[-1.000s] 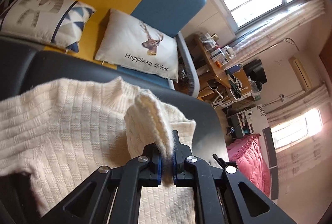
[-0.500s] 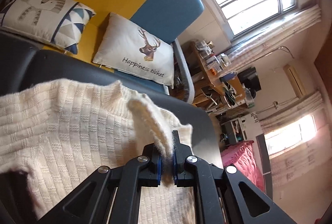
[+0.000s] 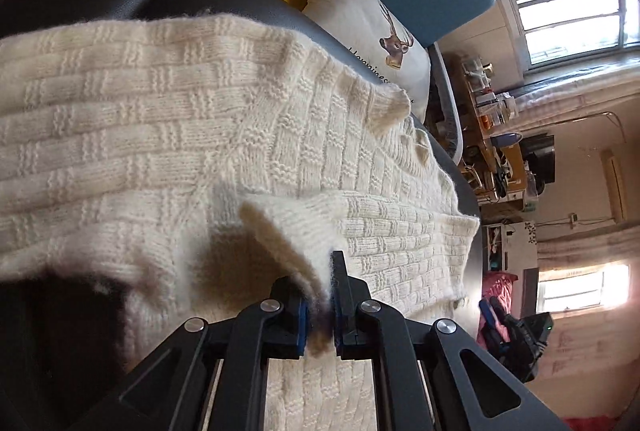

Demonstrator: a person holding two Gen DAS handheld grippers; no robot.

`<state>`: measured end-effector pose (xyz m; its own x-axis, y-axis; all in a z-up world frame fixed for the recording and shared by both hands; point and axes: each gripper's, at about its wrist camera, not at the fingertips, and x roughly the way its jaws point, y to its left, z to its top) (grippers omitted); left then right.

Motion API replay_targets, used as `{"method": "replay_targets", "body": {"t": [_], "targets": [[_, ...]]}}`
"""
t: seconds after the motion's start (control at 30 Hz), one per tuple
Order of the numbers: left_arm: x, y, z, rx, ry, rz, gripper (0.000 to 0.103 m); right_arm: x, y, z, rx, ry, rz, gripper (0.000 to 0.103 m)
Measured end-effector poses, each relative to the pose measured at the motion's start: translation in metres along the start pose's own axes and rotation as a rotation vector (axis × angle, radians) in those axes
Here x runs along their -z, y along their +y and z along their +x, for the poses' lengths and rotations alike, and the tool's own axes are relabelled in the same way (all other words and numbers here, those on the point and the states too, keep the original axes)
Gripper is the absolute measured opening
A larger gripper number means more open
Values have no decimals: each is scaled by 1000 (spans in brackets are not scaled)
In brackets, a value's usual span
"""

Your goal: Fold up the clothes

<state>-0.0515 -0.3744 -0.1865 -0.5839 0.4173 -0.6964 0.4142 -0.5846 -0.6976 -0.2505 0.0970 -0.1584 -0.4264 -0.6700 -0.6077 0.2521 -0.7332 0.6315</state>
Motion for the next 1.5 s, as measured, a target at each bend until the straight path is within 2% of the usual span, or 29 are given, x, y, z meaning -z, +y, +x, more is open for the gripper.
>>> {"method": "replay_targets", "body": {"t": [0.07,0.17,0.37,0.43,0.53,0.6,0.7,0.8,0.87,0.93,1.0,1.07,1.17,1.23,1.37,1.43,1.5], "targets": [[-2,-2,0,12,-6,2,8,-25,4,26,8,43,-30,43],[-5,1,0,19,-10,-2,8,-48,-7,71,-6,123,18,43],[-7,1,3,13,-17,37,8,-57,-18,124,12,280,68,41],[-6,-3,3,-7,-33,75,8,-53,-8,134,121,317,-33,19],[-4,-10,4,-46,-63,139,8,-48,15,122,126,259,-140,12],[1,-25,-7,-63,-131,228,8,-47,32,106,114,187,-202,12],[7,-49,-25,-49,-222,348,8,-49,35,98,157,115,-206,12],[2,-54,-24,-112,-246,388,8,-45,20,111,202,124,-148,12],[-9,-44,-9,-199,-218,361,8,-40,6,119,226,146,-110,12],[-18,-27,7,-237,-145,313,8,-38,-3,120,213,139,-58,13],[-20,-15,14,-204,-102,256,8,-41,-9,114,190,126,-14,19],[-18,-10,8,-161,-92,218,8,-44,-11,107,179,116,12,27],[-24,1,-10,-90,-99,105,10,-52,6,83,181,50,-53,28],[-29,3,-22,-93,-129,77,10,-54,21,70,156,39,-111,28],[-37,-1,-40,-98,-192,60,10,-44,60,64,101,140,-301,28],[-38,-10,-42,-66,-207,68,10,-34,70,68,142,181,-380,27],[-39,-23,-35,-23,-192,80,10,-30,68,73,202,197,-396,27]]}}
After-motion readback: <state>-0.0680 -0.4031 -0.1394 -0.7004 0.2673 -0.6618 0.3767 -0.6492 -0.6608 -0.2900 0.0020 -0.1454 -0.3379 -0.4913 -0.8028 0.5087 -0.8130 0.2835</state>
